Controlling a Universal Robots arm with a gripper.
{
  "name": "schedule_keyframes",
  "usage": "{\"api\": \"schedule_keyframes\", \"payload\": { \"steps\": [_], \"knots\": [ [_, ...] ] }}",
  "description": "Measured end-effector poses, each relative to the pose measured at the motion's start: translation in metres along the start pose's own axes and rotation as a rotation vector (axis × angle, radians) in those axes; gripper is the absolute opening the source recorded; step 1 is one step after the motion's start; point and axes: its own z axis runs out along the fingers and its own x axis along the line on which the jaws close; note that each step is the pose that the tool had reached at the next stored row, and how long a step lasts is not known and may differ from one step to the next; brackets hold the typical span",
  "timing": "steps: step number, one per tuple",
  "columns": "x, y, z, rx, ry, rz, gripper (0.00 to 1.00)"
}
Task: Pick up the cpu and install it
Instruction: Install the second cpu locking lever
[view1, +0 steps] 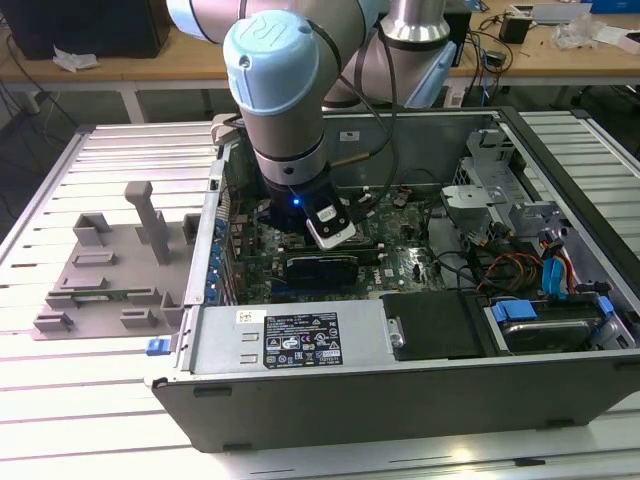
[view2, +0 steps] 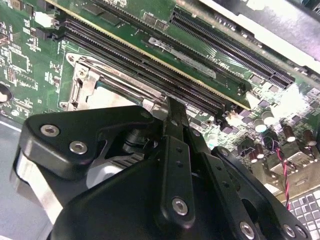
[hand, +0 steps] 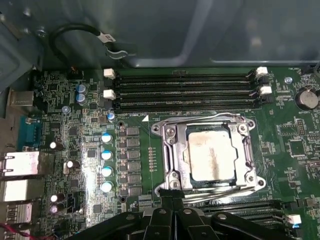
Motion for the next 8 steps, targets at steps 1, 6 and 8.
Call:
{"api": "schedule_keyframes", "payload": {
  "steps": [1, 6, 8],
  "knots": [
    [0.0002, -0.0003, 0.0003, -0.0046, -0.0004, 0.000, 0.11],
    [0.0004, -0.0021, 0.0016, -0.0253, -0.0012, 0.003, 0.11],
    [0.0004, -0.0022, 0.0016, -0.0256, -0.0013, 0.003, 0.11]
  ]
}}
